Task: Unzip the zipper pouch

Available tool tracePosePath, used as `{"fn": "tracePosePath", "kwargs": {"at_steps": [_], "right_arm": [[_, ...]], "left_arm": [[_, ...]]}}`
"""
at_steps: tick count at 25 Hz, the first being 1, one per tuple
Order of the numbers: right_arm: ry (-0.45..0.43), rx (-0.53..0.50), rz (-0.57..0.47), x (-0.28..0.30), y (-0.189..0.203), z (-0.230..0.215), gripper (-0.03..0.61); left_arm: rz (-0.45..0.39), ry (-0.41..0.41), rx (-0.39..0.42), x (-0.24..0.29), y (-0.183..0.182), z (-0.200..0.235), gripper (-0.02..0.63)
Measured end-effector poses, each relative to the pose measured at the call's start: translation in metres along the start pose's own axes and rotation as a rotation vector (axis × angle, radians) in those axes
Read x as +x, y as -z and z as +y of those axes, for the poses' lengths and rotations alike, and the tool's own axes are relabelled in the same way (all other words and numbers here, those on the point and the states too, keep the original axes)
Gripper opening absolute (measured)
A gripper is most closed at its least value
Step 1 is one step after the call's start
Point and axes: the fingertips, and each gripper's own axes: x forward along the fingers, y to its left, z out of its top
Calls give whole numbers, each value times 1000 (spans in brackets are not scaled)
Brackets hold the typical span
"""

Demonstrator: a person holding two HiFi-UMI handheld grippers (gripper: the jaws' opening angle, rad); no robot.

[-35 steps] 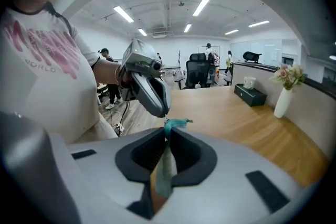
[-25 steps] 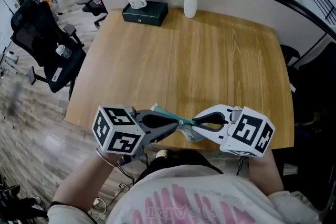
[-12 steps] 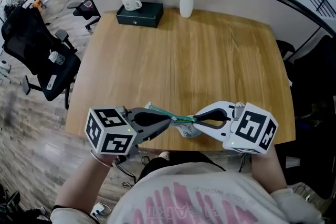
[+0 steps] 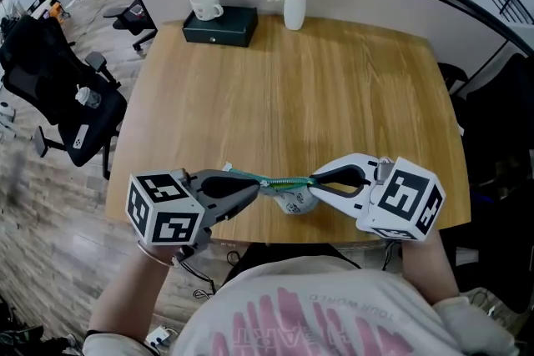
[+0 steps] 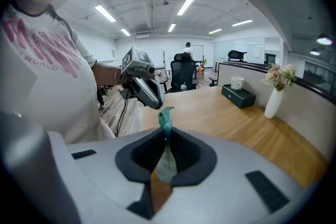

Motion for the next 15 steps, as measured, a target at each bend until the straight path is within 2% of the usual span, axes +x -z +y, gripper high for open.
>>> {"fn": "tracePosePath", "kwargs": {"at_steps": [7, 15], "right_arm": [[49, 35, -27, -7, 1, -15, 33], [175, 96, -74, -24, -1, -38, 32]], "left_arm": [[-34, -31, -25, -2, 0, 6, 6], [-61, -63, -45, -4, -1, 12, 6]]}}
